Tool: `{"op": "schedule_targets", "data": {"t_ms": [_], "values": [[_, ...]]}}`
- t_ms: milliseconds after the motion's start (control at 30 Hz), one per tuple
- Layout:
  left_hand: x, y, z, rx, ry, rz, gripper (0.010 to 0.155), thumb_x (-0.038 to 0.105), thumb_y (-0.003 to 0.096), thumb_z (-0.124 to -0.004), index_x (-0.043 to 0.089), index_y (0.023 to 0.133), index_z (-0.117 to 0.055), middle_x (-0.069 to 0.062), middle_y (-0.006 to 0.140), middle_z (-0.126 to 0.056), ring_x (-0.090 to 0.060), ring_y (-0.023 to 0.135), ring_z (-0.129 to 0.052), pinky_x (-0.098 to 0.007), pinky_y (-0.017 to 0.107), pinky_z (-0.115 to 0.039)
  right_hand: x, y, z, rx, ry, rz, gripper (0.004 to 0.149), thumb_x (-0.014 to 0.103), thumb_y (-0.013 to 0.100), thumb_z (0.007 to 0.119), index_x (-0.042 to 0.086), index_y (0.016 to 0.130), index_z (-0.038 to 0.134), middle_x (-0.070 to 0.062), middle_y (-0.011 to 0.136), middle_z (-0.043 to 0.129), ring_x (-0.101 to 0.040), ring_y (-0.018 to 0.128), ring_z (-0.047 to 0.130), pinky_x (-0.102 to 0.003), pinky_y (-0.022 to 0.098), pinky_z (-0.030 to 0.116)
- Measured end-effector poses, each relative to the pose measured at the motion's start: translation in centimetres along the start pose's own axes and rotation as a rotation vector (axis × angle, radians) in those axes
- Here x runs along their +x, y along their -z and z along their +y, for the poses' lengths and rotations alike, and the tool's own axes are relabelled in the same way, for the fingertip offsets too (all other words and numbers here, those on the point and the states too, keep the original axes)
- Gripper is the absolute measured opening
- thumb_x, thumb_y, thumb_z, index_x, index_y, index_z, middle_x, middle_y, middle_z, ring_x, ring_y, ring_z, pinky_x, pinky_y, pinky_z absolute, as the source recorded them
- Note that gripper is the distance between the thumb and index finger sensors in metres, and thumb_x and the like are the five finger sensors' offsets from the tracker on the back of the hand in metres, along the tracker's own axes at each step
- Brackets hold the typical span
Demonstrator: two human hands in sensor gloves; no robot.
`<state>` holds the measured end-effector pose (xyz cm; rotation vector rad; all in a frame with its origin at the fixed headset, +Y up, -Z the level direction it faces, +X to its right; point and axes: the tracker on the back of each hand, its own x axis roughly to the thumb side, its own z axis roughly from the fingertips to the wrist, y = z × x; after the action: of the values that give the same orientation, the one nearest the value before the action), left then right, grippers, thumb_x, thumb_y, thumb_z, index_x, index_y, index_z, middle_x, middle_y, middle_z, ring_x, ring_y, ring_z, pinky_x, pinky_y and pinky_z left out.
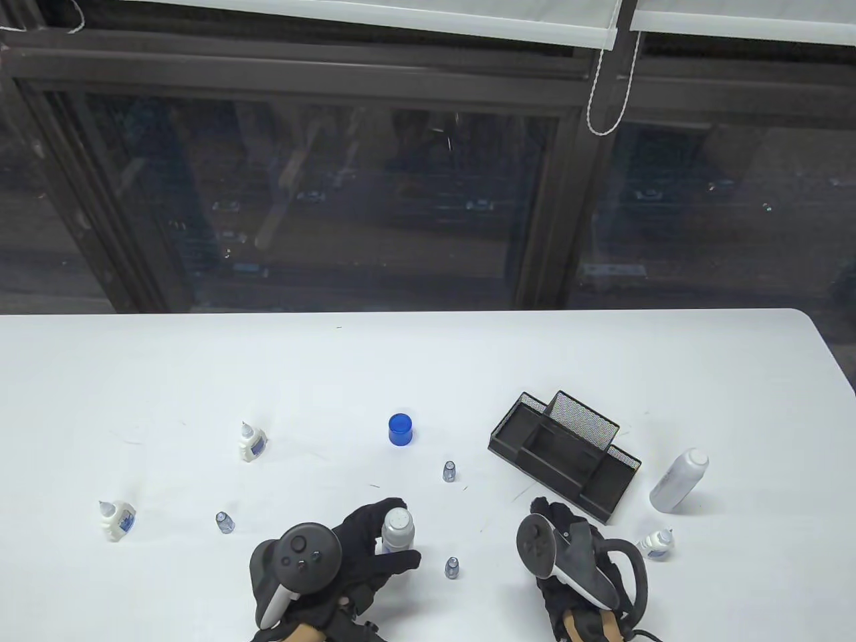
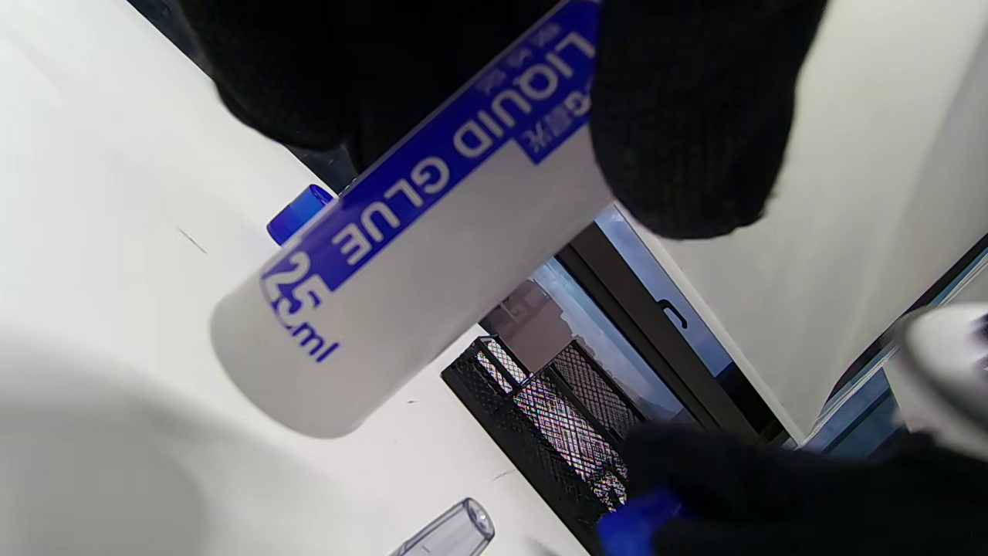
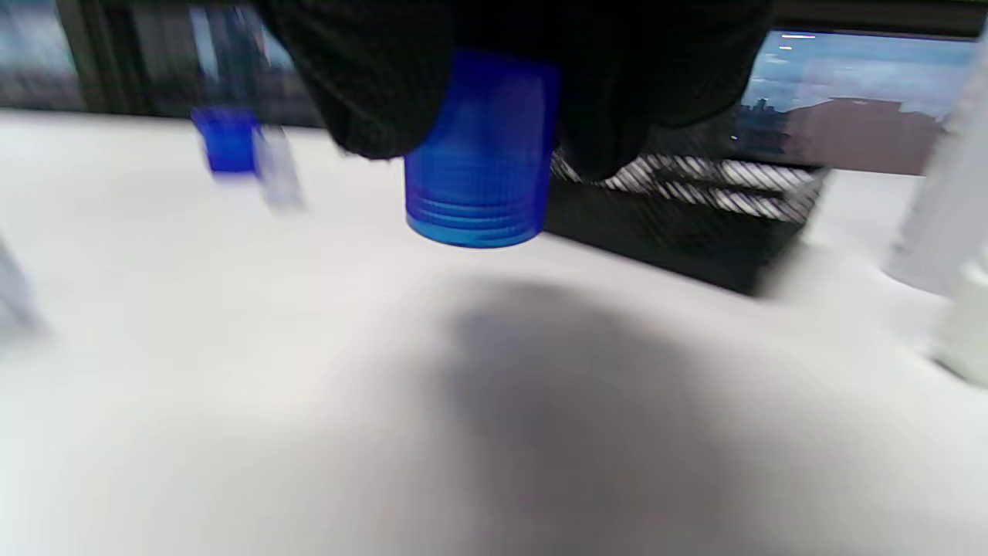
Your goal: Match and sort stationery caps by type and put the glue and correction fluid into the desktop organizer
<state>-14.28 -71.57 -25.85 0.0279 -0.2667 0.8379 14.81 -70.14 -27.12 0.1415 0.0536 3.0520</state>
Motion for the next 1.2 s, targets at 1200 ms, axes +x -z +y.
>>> {"op": "schedule_targets", "data": {"t_ms": [1200], "values": [[-0.3,0.2,-0.5,-0.009,-0.017,0.016,0.072,0.051,0.0420,-0.093,0.026,0.104,-0.066,-0.002,0.104,-0.082,-0.027,0.093,-0.092,-0.050,0.066,-0.079,13.5,0.8,-7.3,0.155,0.224,-0.541,0.068,0.034,0.053,0.078,0.019,0.114,0.050,-0.019,0.117,0.049,-0.042,0.102,0.064,-0.060,0.075,0.055]]}}
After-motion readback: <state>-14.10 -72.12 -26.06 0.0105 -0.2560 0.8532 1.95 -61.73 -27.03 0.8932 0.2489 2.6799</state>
